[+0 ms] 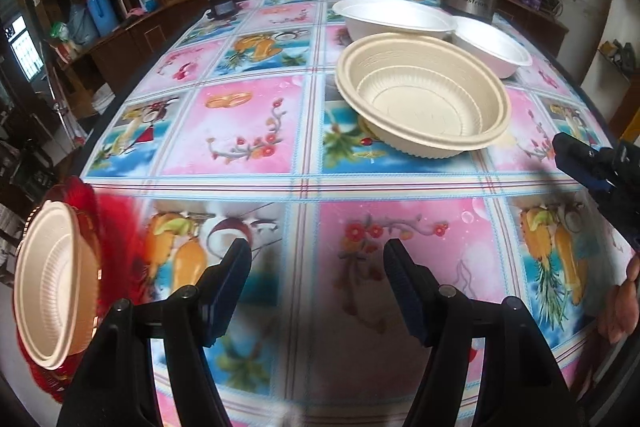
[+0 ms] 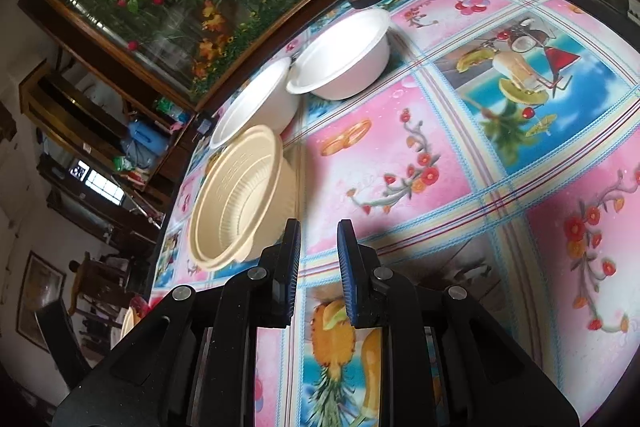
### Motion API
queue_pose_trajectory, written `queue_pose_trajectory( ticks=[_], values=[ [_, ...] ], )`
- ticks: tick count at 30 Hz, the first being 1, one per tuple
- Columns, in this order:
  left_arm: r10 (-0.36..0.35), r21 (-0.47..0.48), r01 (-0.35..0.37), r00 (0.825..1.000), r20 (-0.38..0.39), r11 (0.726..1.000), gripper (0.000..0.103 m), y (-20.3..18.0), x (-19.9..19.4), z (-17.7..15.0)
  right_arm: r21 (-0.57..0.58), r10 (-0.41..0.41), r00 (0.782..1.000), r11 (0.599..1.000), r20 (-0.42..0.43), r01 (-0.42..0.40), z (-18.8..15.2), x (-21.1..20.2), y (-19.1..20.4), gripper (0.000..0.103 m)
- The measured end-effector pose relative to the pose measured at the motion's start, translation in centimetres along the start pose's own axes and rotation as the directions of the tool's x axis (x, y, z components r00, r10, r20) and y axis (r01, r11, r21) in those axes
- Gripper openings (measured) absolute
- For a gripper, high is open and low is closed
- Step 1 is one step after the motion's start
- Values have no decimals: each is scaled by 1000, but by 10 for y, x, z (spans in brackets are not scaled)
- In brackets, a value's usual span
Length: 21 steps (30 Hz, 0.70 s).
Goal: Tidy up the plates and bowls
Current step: 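Move the right tool to the white plates beside the white bowls, then grasp a white foam plate rim with the right tool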
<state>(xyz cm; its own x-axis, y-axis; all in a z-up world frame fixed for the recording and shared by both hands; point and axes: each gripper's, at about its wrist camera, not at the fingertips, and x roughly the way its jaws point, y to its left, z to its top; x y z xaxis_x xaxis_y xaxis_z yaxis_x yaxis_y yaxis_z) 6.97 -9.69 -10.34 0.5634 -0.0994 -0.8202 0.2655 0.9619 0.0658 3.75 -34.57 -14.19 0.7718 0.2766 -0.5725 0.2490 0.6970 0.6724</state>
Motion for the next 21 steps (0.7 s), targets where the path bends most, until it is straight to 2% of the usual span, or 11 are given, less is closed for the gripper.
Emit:
queue_pose_trajectory(
  ticks=[4, 5, 7, 8, 11, 16, 21],
  values=[
    [-42, -11, 42, 999, 22, 999, 69, 1, -1, 1, 100, -21, 1000, 995, -9, 22, 25, 2, -16, 20],
    [-47, -10, 47, 999, 23, 999, 69, 2, 0, 1, 140, -28, 1000, 990, 0, 28, 39, 2, -22, 23],
    [-62, -7, 63, 998, 16, 998, 69, 1, 3, 0, 184, -58, 998, 981, 26, 52, 59, 1, -28, 38],
    [-73, -4, 73, 997, 9, 997, 69, 1, 5, 0, 207, -67, 997, 977, 40, 57, 68, 1, -31, 39],
    [-90, -1, 90, 996, -7, 996, 69, 0, 10, -2, 274, -81, 996, 959, 43, 67, 94, 10, -43, 39],
    [-108, 6, 108, 994, -12, 994, 69, 0, 11, -1, 367, -84, 996, 928, 29, 67, 113, 32, -56, 39],
    [-118, 10, 118, 993, -30, 993, 69, 1, 10, 3, 386, -74, 996, 921, 48, 49, 128, 52, -47, 39]
  ],
)
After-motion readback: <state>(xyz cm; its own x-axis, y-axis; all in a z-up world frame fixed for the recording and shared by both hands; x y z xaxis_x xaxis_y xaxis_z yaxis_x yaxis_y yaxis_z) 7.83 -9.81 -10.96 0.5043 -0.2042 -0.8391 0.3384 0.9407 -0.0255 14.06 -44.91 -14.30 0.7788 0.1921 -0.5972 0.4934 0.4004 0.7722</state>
